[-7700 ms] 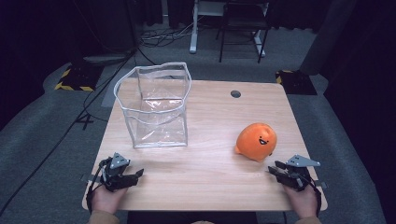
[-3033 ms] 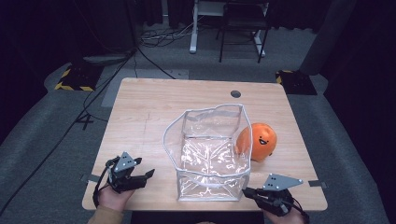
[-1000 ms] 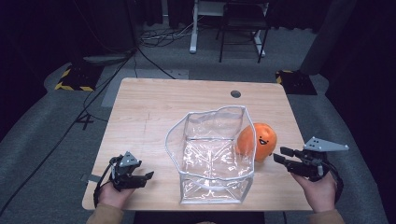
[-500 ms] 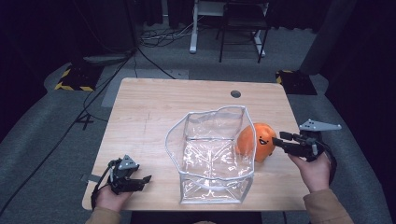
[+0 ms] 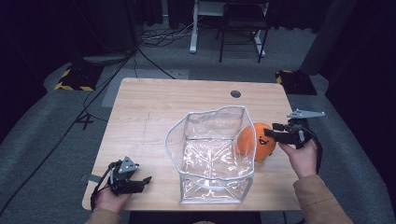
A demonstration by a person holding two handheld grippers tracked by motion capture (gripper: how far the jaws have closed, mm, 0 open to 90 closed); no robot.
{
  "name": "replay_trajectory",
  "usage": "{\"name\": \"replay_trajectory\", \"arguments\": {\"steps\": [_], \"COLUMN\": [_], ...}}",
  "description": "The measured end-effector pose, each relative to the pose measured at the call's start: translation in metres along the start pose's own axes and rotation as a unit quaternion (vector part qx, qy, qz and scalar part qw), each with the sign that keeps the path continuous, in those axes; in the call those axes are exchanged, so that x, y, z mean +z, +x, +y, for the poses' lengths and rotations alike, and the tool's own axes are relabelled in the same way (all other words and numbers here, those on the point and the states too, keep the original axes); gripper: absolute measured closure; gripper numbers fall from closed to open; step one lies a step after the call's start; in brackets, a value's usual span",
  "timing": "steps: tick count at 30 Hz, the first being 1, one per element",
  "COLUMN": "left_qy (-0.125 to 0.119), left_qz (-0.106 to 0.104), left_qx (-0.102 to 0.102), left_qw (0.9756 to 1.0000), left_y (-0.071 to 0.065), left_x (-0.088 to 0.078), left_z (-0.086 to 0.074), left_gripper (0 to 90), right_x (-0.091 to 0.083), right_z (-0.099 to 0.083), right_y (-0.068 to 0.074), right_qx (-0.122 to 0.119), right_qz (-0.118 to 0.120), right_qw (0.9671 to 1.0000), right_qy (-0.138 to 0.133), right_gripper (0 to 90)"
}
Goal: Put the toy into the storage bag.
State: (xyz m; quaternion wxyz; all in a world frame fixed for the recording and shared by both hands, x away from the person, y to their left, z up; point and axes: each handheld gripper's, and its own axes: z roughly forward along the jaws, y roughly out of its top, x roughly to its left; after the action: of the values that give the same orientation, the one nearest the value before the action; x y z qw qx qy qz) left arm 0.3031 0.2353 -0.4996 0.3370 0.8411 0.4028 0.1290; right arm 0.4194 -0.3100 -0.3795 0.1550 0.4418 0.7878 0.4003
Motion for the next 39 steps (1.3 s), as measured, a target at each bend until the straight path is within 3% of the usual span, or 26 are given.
{"name": "replay_trajectory", "arguments": {"steps": [6, 9, 12, 17, 25, 29, 36, 39], "left_qy": [0.003, 0.004, 0.002, 0.003, 0.002, -0.019, -0.018, -0.017], "left_qz": [0.0, -0.001, 0.002, 0.002, 0.005, 0.004, 0.004, 0.004], "left_qx": [0.003, 0.003, 0.005, 0.005, 0.009, 0.017, 0.014, 0.014], "left_qw": [1.0, 1.0, 1.0, 1.0, 0.9999, 0.9997, 0.9997, 0.9997], "left_y": [0.0, 0.0, 0.0, 0.0, 0.0, 0.003, 0.003, 0.003], "left_x": [0.0, 0.0, 0.0, 0.0, 0.001, 0.003, 0.004, 0.004], "left_z": [0.001, 0.001, 0.001, 0.001, 0.001, -0.003, -0.003, -0.003], "left_gripper": [27.6, 27.7, 27.6, 27.6, 27.6, 25.0, 25.2, 25.2], "right_x": [0.01, 0.015, 0.018, 0.015, 0.001, -0.011, -0.029, -0.036], "right_z": [-0.003, -0.008, -0.011, -0.01, -0.006, -0.002, 0.005, 0.008], "right_y": [-0.004, -0.007, -0.008, -0.003, 0.008, 0.006, -0.003, -0.005], "right_qx": [0.026, 0.048, 0.057, 0.032, -0.011, -0.017, -0.012, -0.026], "right_qz": [0.007, 0.025, 0.036, 0.024, -0.018, -0.003, 0.039, 0.05], "right_qw": [0.9996, 0.998, 0.997, 0.9982, 0.9981, 0.9975, 0.9957, 0.9944], "right_qy": [-0.013, -0.031, -0.039, -0.044, -0.058, -0.068, -0.083, -0.09], "right_gripper": [46.3, 46.4, 54.7, 73.8, 78.9, 79.1, 79.1, 79.0]}}
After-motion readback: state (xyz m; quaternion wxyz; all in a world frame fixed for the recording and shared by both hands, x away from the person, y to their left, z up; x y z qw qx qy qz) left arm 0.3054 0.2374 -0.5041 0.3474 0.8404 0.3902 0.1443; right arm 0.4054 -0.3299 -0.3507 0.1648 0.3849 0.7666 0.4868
